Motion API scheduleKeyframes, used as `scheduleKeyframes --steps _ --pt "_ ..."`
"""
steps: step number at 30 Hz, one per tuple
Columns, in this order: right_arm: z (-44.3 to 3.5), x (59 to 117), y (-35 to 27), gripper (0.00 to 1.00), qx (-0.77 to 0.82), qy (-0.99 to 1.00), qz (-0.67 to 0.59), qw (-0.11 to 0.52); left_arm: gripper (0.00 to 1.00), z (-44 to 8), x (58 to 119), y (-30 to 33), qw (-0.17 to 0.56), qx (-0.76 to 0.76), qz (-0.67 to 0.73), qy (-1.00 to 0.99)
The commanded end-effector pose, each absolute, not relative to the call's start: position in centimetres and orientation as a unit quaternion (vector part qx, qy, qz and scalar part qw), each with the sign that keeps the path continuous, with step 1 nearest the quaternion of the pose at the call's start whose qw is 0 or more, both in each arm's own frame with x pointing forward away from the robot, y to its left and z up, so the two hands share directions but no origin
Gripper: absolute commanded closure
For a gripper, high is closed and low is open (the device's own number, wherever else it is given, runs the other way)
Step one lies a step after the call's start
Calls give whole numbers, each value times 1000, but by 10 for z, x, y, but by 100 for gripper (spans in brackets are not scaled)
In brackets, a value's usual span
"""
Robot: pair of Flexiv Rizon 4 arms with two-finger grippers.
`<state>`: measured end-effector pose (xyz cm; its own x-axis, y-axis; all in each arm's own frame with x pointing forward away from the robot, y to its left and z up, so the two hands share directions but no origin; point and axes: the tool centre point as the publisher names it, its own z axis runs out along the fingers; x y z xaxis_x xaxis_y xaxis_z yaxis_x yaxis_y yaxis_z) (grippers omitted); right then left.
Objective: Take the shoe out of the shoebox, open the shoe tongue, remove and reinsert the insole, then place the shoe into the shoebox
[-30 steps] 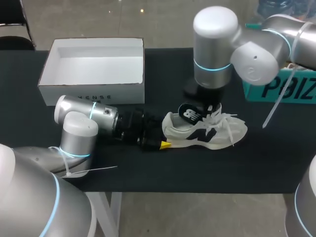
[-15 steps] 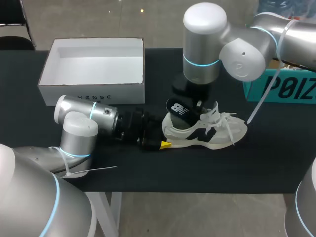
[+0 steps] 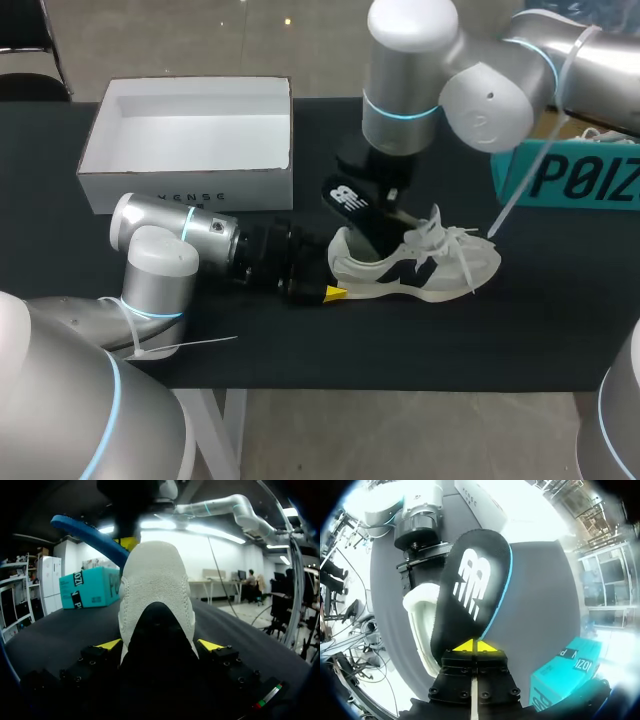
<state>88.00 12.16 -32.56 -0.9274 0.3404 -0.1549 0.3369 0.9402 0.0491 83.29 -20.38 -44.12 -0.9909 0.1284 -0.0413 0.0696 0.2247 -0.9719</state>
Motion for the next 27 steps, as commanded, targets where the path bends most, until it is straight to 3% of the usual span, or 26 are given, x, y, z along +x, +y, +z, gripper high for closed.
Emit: scheduleKeyframes --steps 1,2,3,4,5,6,27 --pt "-329 886 131 100 164 984 10 64 100 -451 831 -207 23 -63 619 -782" --pt "-330 886 131 100 161 985 13 58 100 -451 831 -207 23 -63 619 -782" --pt "-331 885 132 91 157 986 12 52 100 -451 831 -207 23 -63 619 -782" --pt "-331 885 132 61 157 986 11 45 100 -451 831 -207 23 -63 619 -782" --pt "-330 884 133 25 154 987 17 38 100 -451 831 -207 23 -63 619 -782" --pt "-329 883 133 0 153 988 15 31 100 -451 831 -207 23 -63 619 -782" --pt "-330 893 128 0 156 985 33 -68 100 -451 831 -207 23 -63 619 -782"
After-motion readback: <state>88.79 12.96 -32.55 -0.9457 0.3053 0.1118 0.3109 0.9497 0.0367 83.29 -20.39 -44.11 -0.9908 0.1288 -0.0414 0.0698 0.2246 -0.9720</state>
